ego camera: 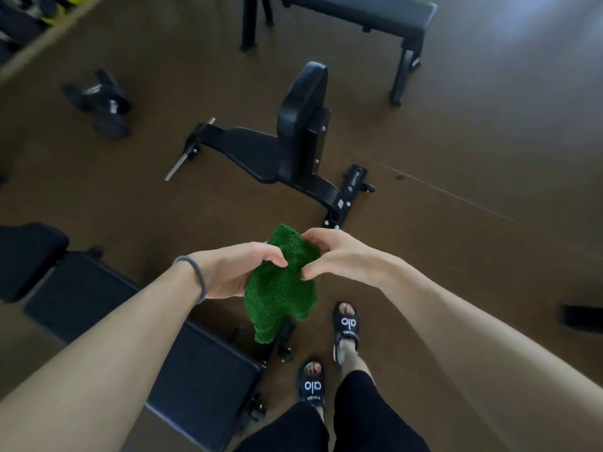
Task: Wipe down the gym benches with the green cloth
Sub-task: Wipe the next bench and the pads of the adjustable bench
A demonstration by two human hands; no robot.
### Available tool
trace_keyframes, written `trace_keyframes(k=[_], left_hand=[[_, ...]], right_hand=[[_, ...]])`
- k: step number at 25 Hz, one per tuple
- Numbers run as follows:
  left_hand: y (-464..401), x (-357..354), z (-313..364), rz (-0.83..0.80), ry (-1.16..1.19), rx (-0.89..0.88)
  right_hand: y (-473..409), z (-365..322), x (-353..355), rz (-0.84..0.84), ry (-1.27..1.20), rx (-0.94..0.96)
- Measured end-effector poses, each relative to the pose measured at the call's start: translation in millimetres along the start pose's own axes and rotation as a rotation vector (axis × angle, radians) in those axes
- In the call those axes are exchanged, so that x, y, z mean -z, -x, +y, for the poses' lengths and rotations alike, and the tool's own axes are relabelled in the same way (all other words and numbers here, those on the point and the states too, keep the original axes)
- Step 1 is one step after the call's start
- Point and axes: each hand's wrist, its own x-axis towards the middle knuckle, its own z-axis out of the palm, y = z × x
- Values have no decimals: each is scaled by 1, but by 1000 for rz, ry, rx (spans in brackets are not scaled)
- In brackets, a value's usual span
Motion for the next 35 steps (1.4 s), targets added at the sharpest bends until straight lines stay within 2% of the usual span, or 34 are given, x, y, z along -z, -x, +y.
trace_keyframes(k=[3, 6, 11, 16, 21, 26, 31, 33, 35], left_hand=[[-17, 28, 34, 28, -21, -22], [-29, 57, 65, 109, -70, -56], [-54, 129, 99, 385, -298, -135], [-105, 233, 128, 418, -479, -189], [-173, 381, 175, 360, -699, -228], [-244, 513, 208, 231, -975, -256], [-319, 570, 227, 163, -1343, -346], [-355, 579, 230, 199, -1414, -450], [-407, 585, 230, 312, -1438, -602]], right_hand=[[-48, -18, 34, -52, 77, 41], [-93, -39, 61, -100, 47, 26], [-166, -72, 76, -147, -114, -18], [-268, -94, 72, -101, -163, -48], [-408, -126, 61, 70, -300, -179], [-534, -148, 30, 236, -529, -257], [-605, -128, 10, 380, -799, -283], [-635, -109, 17, 430, -858, -245], [-677, -77, 33, 519, -818, -174]])
